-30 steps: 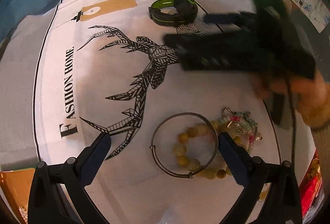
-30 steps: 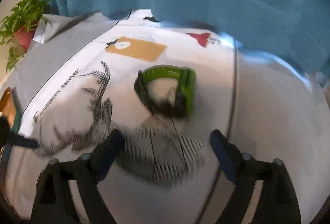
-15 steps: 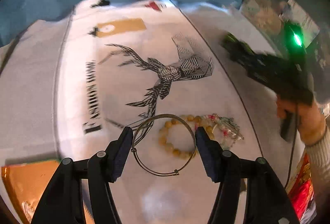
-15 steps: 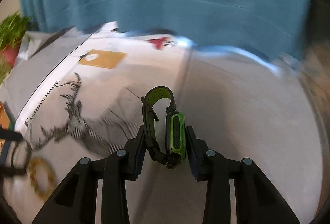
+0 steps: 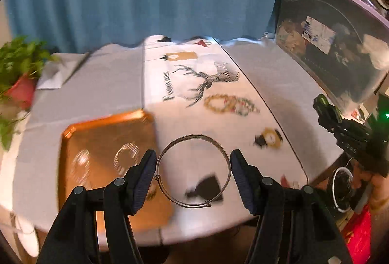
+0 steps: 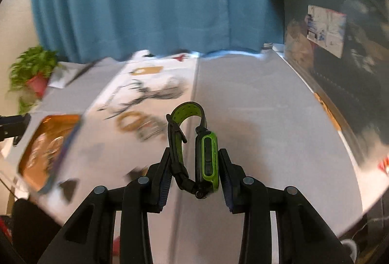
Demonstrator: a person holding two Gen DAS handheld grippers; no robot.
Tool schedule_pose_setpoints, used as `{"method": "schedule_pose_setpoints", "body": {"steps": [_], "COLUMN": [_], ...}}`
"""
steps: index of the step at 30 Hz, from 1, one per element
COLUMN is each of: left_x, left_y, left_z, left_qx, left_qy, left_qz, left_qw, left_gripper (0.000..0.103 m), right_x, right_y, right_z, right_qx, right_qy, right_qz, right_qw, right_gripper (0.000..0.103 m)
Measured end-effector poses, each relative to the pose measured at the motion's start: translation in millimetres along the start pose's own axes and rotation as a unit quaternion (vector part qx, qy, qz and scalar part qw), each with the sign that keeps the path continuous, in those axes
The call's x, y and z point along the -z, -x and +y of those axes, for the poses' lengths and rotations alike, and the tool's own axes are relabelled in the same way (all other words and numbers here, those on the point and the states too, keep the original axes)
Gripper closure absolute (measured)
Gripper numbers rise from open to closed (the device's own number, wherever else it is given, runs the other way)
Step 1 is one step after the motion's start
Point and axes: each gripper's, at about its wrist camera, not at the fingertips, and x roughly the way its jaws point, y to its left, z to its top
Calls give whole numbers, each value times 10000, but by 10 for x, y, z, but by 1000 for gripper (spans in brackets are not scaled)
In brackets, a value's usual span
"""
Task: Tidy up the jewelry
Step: 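Lift the watch and bangle and carry them toward the copper tray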
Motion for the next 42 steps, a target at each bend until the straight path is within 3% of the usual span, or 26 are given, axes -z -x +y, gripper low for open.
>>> {"method": "schedule_pose_setpoints", "body": {"steps": [9, 17, 26, 42], "left_x": [897, 1255, 1380, 1385], "left_y": [919, 1330, 1517, 1646], "left_z": [-3, -95, -25, 1], "left_qx": [56, 19, -144, -356], "left_qy": [320, 191, 315, 281], "left_qz": [-345, -609, -806, -992], "left_qw": [9989, 9980, 9961, 9940], "left_gripper": [45, 44, 44, 44], "right_x": [546, 898, 1049, 1077], "right_y": [1213, 1849, 2034, 2041], "right_z": [729, 1254, 1573, 1639], "right_qx": [-470, -848, -1097, -1168], "right_qy": [32, 436, 725, 759], "right_qz": [-494, -680, -666, -648], "right_qw": [9977, 9931, 9891, 9881], "right_gripper": [66, 66, 66, 66]}}
